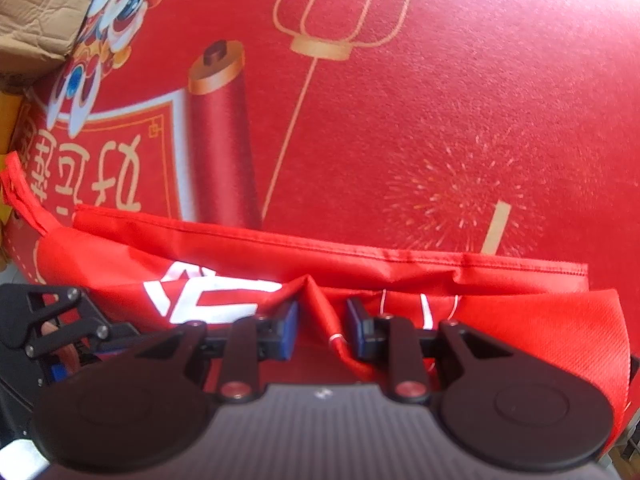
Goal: Fold shopping bag
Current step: 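Hold the rolled red bag upright with the left gripper while the right gripper releases and withdraws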
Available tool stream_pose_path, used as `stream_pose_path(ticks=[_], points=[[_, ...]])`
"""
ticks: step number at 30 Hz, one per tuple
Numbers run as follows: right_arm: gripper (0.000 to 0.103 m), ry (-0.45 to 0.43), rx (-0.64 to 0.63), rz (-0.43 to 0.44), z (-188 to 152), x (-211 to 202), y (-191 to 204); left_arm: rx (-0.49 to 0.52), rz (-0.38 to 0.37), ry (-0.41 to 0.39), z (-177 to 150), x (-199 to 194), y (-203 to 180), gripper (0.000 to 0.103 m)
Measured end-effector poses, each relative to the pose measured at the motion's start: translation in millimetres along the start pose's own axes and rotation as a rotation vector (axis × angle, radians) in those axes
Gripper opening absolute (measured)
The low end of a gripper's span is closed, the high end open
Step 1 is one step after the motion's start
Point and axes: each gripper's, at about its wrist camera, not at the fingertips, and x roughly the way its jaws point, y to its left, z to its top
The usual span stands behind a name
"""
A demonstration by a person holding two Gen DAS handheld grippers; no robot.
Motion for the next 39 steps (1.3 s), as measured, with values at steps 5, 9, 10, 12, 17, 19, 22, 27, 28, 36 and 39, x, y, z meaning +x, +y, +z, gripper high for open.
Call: stream_pose_path(ticks=[5,9,10,12,17,19,22,27,28,36,39], points=[[0.025,-0.006,-0.009,-0.002,6.6,-1.4,2.7,-0.009,0.03,-0.004,-2.5,-1.3,10.7,0.016],[0.025,-0.008,-0.018,-0.005,8.1,-1.0,3.9,-0.068,0.011,0.004,-3.5,5.1,25.5,0.016],[0.025,-0.008,-0.019,-0.008,8.2,-1.3,4.1,-0.063,0.021,0.013,-3.2,7.6,26.6,0.016],[0.025,-0.008,-0.027,-0.012,8.3,-1.9,4.5,-0.059,0.04,0.029,-2.4,13.2,29.2,0.014],[0.025,-0.022,-0.035,-0.005,7.1,-2.9,3.5,-0.077,0.044,0.066,3.5,22.7,40.1,0.013],[0.025,-0.029,-0.039,0.004,6.3,-3.8,2.1,-0.066,0.052,0.071,3.7,21.5,39.2,0.013],[0.026,-0.05,-0.087,-0.006,2.8,-7.9,4.5,-0.077,0.051,0.076,3.4,19.1,41.3,0.013],[0.053,-0.281,-0.303,-0.072,-25.7,-37.7,24.0,-0.091,0.049,0.099,5.9,17.3,45.8,0.014],[0.053,-0.349,-0.339,-0.07,-38.3,-48.2,24.7,-0.095,0.049,0.103,6.7,17.6,46.5,0.014],[0.0,-0.877,-0.792,-0.488,-166.1,-48.5,39.8,-0.101,0.066,0.114,11.8,17.8,42.0,0.013],[0.0,-0.902,-0.781,-0.41,-176.0,-33.4,33.2,-0.107,0.066,0.109,11.2,17.3,42.3,0.013]])
